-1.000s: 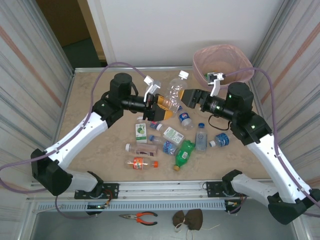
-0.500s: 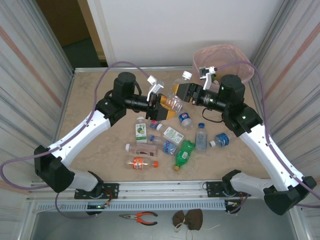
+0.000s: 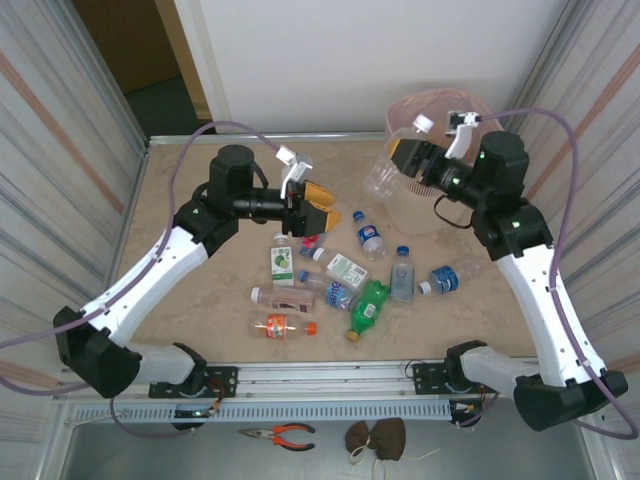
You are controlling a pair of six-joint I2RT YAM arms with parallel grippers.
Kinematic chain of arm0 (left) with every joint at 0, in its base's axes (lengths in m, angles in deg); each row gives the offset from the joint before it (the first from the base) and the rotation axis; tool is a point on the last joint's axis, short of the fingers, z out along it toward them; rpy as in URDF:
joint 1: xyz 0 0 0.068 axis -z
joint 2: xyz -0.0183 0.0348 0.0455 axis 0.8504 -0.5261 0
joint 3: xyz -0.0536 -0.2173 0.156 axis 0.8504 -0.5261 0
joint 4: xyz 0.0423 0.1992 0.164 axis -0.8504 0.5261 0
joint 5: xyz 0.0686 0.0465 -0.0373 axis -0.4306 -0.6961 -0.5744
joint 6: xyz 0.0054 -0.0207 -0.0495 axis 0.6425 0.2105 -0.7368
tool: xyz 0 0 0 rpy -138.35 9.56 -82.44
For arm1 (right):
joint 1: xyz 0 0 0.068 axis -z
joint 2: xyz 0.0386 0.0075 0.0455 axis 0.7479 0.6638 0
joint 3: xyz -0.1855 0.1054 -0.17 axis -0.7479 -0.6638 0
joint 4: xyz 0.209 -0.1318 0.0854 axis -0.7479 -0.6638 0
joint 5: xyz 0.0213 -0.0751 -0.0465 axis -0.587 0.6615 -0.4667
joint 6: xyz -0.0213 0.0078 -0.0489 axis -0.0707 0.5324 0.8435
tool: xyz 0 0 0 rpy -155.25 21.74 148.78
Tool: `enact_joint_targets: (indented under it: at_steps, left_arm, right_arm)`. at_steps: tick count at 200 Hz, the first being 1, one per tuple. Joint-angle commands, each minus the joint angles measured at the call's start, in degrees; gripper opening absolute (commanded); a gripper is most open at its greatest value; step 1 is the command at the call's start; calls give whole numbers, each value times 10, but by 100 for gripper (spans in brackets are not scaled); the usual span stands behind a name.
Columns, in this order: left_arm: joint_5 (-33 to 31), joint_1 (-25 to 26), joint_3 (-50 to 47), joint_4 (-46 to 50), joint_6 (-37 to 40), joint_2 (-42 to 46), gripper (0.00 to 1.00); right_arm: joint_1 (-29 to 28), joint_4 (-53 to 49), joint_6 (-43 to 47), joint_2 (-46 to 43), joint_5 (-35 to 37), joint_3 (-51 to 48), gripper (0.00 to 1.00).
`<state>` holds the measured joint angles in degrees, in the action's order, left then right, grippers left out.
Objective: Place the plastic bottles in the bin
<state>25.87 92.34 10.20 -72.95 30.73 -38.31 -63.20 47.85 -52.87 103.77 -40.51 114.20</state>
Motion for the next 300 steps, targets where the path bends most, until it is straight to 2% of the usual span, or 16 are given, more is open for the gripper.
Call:
enact_joint_targets:
  at_steps: [1, 38, 74, 97, 134, 190, 239, 300]
  left_arm:
    - [-17, -7, -14, 8, 10, 27, 71]
    - [-44, -10, -21, 46, 20, 46, 72]
    - [-61, -14, -35, 58, 27, 67, 72]
    - [-65, -18, -40, 62, 27, 74, 72]
    - [-75, -24, -39, 76, 33, 81, 72]
    - [-88, -34, -46, 92, 35, 91, 72]
    - [-111, -39, -46, 118, 42, 94, 72]
    - [-166, -41, -45, 162, 51, 91, 72]
  right_arm:
    - [36, -32, 88, 31, 50, 50, 56]
    - [94, -49, 188, 113, 93, 126, 53]
    - [113, -86, 308, 195, 136, 192, 52]
    - [113, -137, 401, 245, 111, 223, 52]
    - [114, -269, 491, 330, 68, 306, 53]
    - [113, -412, 536, 449, 25, 386, 53]
    - [113, -453, 538, 529, 26, 423, 59]
    - [114, -445, 524, 515, 32, 440, 74]
